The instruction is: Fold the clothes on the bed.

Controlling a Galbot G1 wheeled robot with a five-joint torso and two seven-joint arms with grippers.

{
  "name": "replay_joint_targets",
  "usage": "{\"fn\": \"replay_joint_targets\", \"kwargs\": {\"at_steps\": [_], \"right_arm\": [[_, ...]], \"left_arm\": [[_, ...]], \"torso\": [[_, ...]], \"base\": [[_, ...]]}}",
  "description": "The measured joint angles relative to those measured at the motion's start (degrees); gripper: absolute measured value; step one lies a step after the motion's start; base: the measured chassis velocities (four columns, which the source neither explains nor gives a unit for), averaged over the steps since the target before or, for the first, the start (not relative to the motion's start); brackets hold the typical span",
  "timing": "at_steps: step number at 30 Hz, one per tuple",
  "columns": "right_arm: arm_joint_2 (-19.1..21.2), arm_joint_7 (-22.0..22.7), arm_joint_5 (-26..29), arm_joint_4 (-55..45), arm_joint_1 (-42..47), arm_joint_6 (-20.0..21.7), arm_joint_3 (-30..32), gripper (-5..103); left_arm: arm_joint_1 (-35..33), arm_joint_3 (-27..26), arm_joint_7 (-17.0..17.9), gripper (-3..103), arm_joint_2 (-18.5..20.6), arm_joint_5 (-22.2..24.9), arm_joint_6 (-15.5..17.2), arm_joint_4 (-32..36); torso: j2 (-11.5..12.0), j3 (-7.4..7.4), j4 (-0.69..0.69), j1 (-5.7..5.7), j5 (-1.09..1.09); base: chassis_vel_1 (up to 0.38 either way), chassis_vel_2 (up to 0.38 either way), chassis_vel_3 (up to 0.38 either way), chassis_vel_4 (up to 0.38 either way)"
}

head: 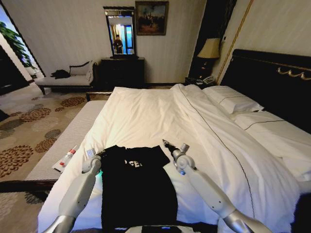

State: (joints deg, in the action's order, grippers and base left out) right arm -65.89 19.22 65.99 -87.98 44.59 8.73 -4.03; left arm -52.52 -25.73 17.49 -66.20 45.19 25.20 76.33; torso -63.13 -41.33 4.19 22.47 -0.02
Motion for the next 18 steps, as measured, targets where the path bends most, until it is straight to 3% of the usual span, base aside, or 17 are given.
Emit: {"fn": "replay_joint_targets", "kwargs": {"at_steps": [3,6,8,10,12,15,16,18], "right_arm": [[-0.12,0.0,-0.34,0.76,-1.83,0.31,-1.97,49],[-0.73,0.09,-0.38,2.04,-4.78,0.81,-4.55,65],[-1.04,0.12,-0.28,2.37,-5.48,0.84,-4.85,65],[-1.61,0.12,0.12,3.08,-6.56,0.85,-4.97,77],[-1.63,0.06,0.38,3.34,-6.85,0.88,-4.96,82],[-0.42,-0.49,2.82,3.62,-7.29,2.18,-5.03,97],[-0.42,-0.49,2.82,3.62,-7.29,2.18,-5.03,97],[1.52,1.48,7.6,1.8,-7.16,5.66,-5.25,100]], "left_arm": [[-0.38,-0.22,0.08,31,0.08,0.18,-0.14,1.25],[-0.46,-0.86,-1.07,48,0.41,0.79,-2.68,4.56],[-0.46,-1.02,-1.83,48,0.72,1.35,-3.69,6.17],[-0.48,-1.71,-3.47,59,1.58,4.18,-5.9,10.85],[-0.48,-2.18,-3.8,65,1.8,5.52,-6.36,12.61],[0.02,-5.0,-3.38,81,2.37,10.61,-6.98,20.82],[0.02,-5.0,-3.38,81,2.37,10.61,-6.98,20.82],[0.76,-7.53,-2.25,92,2.82,14.13,-6.92,28.02]], "torso": [[0.01,-0.01,-0.03,0.0,0.0],[0.01,-0.01,-0.03,0.01,-0.01],[0.01,-0.01,-0.02,0.01,0.01],[0.01,-0.01,-0.01,0.02,0.01],[0.01,-0.01,-0.01,0.01,0.02],[0.01,0.0,0.0,0.01,0.01],[0.01,0.0,0.0,0.01,0.01],[0.01,0.0,0.03,0.01,0.02]], "base": [[0.0,0.0,0.0,0.0],[0.0,0.0,0.0,0.0],[0.0,0.0,0.0,0.0],[0.0,0.0,0.0,0.0],[0.0,0.0,0.0,0.0],[0.0,0.0,0.0,0.0],[0.0,0.0,0.0,0.0],[0.0,0.0,0.0,0.0]]}}
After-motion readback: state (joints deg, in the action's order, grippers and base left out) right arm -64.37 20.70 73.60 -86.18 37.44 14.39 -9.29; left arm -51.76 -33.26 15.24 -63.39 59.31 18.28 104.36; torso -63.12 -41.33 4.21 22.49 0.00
